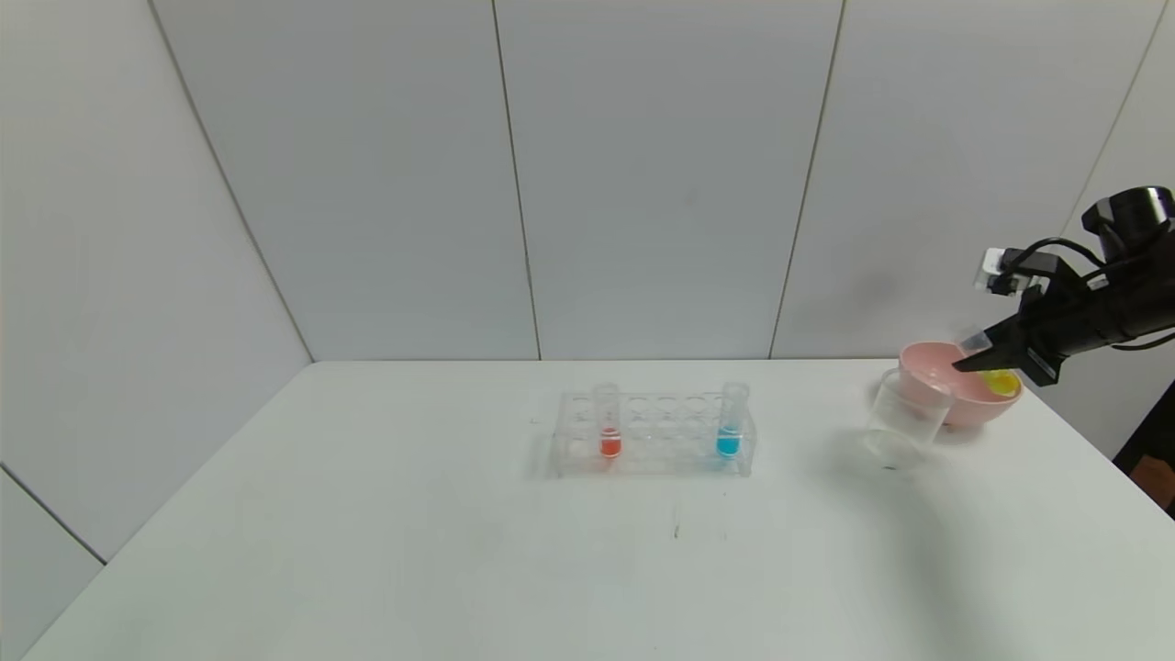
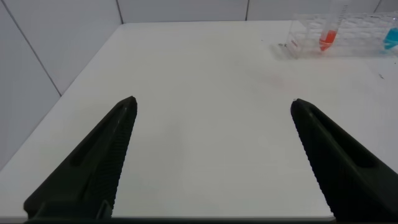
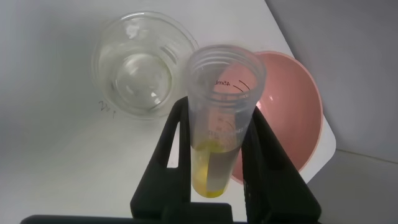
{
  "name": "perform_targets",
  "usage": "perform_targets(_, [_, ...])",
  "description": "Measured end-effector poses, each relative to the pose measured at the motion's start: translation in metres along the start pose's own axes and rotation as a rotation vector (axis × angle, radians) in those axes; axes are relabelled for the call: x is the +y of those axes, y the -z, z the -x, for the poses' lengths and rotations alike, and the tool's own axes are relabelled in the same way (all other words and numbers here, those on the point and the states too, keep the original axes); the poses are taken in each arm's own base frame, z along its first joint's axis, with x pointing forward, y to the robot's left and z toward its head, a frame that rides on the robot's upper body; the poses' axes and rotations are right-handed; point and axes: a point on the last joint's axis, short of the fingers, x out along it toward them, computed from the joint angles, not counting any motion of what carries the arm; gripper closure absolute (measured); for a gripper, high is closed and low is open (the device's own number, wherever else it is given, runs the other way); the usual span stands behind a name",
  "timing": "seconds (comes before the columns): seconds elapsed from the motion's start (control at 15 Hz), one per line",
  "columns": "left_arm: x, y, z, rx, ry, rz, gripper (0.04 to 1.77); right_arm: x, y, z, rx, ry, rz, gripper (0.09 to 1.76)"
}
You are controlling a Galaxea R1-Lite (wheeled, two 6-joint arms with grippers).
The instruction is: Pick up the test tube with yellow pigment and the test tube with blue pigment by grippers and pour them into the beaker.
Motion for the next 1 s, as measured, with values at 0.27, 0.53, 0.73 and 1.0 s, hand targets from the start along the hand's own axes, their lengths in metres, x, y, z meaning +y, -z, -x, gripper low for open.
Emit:
perform_targets(0.27, [0.0, 0.0, 0.0, 0.0, 0.0, 0.0, 0.05, 0.011, -0.013, 0.004, 0.115, 0.016, 0.028, 1.32])
perform_targets(0.53, [0.0, 0.0, 0.0, 0.0, 0.0, 0.0, 0.05, 0.019, -0.021, 0.007, 0.228, 0.041, 0.068, 1.32])
perform_targets(0.73, [0.0, 0.0, 0.0, 0.0, 0.0, 0.0, 0.05, 0.023, -0.024, 0.006, 0.294, 0.053, 0.078, 1.32])
perform_targets(1.0, [0.0, 0.0, 0.0, 0.0, 0.0, 0.0, 0.05, 0.027, -0.029, -0.001, 0.348, 0.064, 0.097, 1.32])
